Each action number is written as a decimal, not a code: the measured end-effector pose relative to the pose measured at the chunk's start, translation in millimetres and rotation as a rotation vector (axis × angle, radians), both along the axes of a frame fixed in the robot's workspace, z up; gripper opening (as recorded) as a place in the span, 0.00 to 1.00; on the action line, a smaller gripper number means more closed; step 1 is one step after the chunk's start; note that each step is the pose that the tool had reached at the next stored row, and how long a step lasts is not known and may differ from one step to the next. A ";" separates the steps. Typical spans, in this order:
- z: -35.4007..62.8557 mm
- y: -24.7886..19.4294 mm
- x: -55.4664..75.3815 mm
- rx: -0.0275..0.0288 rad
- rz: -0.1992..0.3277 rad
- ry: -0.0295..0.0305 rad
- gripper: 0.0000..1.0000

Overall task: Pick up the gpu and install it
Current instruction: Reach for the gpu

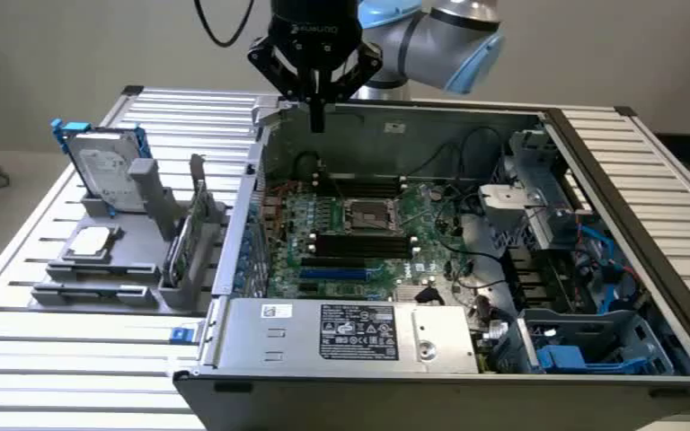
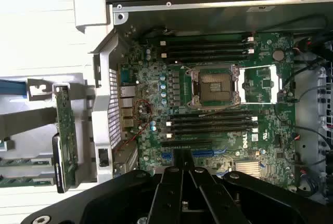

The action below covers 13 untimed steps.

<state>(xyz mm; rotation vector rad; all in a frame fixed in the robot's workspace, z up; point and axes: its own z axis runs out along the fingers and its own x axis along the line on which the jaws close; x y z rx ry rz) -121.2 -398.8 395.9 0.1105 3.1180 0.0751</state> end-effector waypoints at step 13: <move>0.2 0.0 0.0 0.0000 0.000 0.0000 0.11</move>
